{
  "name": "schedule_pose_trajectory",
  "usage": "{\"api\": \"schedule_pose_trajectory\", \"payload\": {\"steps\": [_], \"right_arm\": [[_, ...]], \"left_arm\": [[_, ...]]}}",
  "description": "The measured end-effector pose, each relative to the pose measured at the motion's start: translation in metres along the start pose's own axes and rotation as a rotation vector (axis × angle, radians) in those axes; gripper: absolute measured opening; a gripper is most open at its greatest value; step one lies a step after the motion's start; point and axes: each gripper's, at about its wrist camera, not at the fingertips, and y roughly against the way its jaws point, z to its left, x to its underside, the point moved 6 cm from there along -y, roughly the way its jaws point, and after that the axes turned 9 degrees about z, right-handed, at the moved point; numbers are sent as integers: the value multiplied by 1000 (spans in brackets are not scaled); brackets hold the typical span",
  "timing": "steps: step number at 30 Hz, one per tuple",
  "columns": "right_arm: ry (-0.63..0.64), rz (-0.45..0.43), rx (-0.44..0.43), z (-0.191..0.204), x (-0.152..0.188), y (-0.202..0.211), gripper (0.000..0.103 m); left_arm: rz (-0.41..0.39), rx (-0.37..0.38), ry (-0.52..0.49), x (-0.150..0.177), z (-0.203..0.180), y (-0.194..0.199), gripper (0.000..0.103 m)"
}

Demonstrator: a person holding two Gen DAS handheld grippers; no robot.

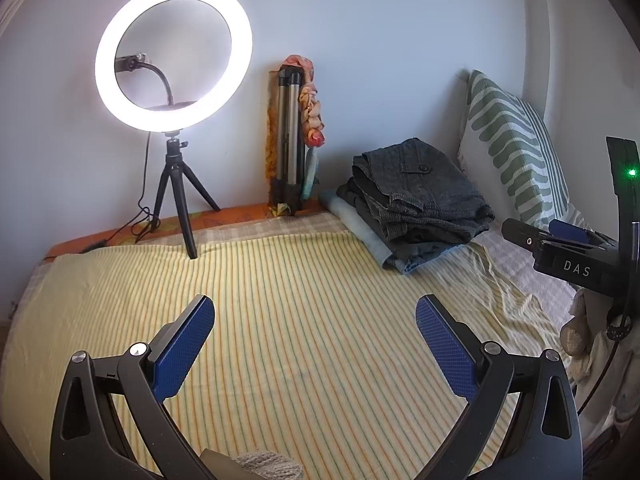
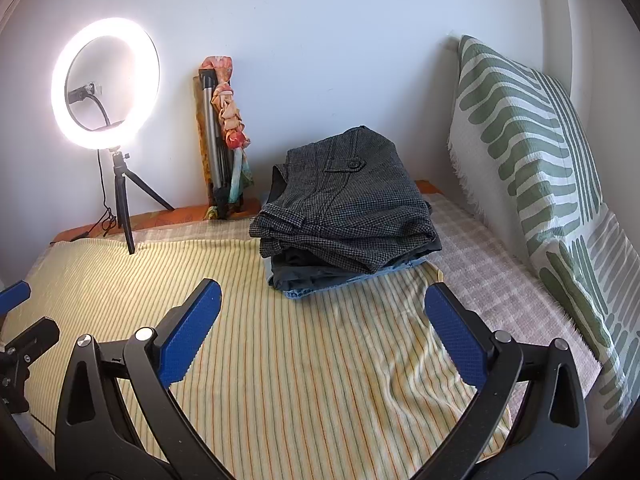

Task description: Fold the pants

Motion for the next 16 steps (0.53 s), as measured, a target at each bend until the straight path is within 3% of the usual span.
{"api": "schedule_pose_trajectory", "payload": {"steps": [16], "right_arm": [[11, 6, -4, 6, 4, -3, 103]], "left_arm": [[-1, -10, -17, 3, -1, 2, 101]]}}
